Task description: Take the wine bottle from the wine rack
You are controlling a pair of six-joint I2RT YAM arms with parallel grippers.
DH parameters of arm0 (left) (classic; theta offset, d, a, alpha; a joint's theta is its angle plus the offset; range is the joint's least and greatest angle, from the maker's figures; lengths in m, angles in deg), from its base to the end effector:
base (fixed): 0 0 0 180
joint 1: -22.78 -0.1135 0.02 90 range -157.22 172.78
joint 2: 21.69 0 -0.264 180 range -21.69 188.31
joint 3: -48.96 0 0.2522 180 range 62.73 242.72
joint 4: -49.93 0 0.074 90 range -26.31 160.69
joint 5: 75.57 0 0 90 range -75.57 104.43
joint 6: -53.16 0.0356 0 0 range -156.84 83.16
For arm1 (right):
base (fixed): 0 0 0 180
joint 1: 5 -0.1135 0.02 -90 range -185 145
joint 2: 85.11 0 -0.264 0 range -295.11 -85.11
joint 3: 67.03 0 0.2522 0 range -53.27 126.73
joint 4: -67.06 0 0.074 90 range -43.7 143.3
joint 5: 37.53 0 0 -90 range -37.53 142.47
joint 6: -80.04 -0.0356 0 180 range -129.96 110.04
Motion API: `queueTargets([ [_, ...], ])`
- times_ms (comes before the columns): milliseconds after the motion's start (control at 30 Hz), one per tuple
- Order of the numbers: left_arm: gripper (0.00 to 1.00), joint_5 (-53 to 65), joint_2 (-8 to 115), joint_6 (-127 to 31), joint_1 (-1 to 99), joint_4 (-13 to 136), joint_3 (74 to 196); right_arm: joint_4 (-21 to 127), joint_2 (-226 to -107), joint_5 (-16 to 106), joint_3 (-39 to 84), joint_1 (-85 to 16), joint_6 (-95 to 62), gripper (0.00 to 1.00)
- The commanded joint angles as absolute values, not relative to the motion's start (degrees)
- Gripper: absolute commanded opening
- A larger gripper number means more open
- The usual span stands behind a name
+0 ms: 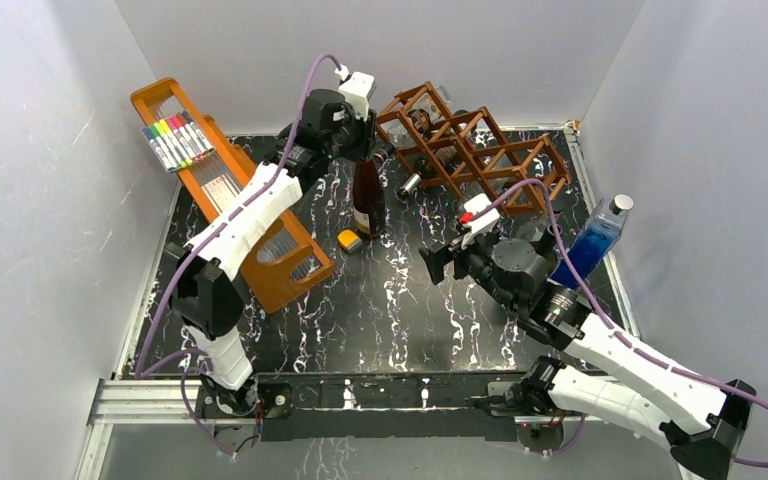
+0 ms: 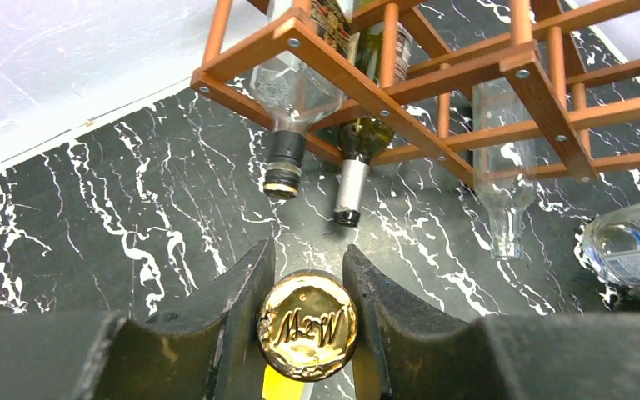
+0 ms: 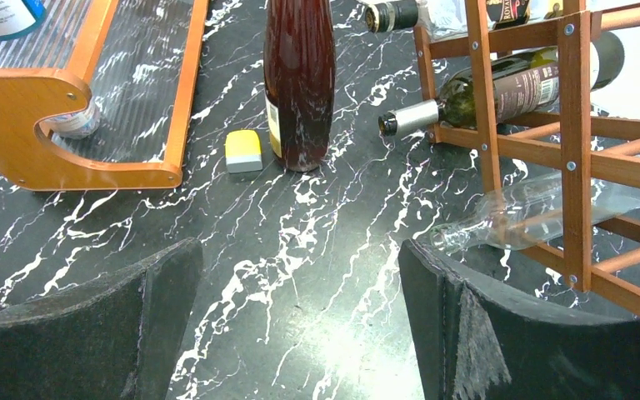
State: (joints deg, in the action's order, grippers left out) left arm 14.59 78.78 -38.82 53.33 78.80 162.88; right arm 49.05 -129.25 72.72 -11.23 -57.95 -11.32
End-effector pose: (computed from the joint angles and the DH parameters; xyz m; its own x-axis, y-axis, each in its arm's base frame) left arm 0.3608 -0.2128 0.4026 -0.2463 0.1053 -0.9635 0.4978 0.8667 -0.0326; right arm 0.1209 0.1397 0.3364 -0.0795 -0.0683 -0.9945 -0.5398 0.8417 -0.0147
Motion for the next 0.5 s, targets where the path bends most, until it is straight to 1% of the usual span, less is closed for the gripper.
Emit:
queueTargets([
  [0,0.0,13.5,79.3,-37.2,49.9,77.3,168.6,49.5,-129.5,73.7,-7.6,-58.2,-12.5,0.98],
  [133,0.0,13.6,80.6,-34.6,49.7,78.7,170.8,48.8,-129.6,73.7,-6.9,-58.2,-11.8,0.98],
  [300,0.0,12.4,79.6,-35.3,49.7,78.3,168.9,48.8,-130.0,73.8,-6.7,-58.2,-11.6,0.98],
  [333,0.02,11.9,79.2,-35.5,49.7,78.2,168.4,48.8,-130.1,73.8,-6.6,-58.2,-11.6,0.98],
  [367,0.1,11.3,78.8,-35.7,49.7,78.0,167.8,48.8,-130.4,73.6,-6.3,-58.2,-11.5,0.98],
  [400,0.29,10.7,78.1,-35.8,49.7,77.4,166.8,48.6,-130.6,73.5,-6.2,-58.2,-11.3,0.98],
  [433,0.4,10.1,77.5,-35.8,49.7,76.2,165.1,48.5,-130.7,73.4,-6.0,-58.2,-11.2,0.98],
  [467,0.47,9.5,76.6,-35.7,49.7,75.1,163.7,48.3,-130.9,73.4,-5.6,-58.2,-11.0,0.98],
])
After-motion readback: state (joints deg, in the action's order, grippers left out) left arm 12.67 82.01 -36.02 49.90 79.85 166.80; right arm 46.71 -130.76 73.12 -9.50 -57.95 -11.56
